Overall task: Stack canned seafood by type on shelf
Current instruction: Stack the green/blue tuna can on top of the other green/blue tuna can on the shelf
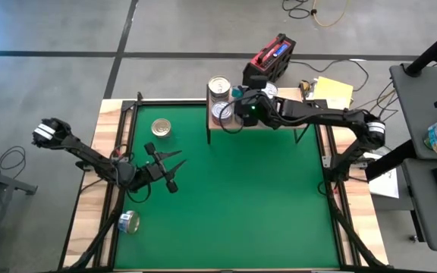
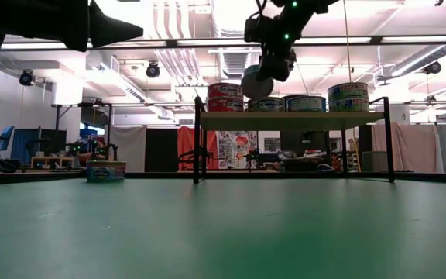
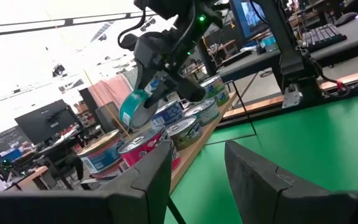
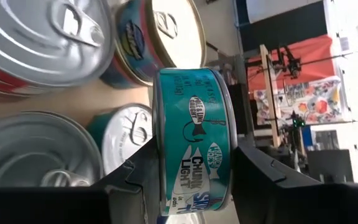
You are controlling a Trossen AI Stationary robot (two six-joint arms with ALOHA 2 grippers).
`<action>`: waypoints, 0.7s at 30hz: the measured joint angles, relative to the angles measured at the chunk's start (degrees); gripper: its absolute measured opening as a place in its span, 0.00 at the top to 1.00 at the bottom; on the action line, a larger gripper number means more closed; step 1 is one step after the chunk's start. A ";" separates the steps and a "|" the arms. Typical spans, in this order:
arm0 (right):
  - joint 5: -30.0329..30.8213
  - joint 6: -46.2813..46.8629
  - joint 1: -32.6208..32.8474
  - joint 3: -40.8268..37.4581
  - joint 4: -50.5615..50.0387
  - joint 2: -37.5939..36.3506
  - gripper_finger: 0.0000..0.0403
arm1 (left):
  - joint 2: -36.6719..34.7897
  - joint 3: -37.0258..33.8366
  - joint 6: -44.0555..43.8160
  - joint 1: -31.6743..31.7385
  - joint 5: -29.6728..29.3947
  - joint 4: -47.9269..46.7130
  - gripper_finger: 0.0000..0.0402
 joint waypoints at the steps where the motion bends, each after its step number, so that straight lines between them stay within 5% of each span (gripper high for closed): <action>1: 0.41 0.05 -0.21 0.00 0.11 0.24 0.66 | 0.00 0.00 -0.02 0.00 0.00 -0.02 0.67; 21: 2.84 -0.13 -0.84 0.00 0.07 2.75 0.66 | 0.00 -0.04 -0.24 0.00 0.00 -0.72 0.67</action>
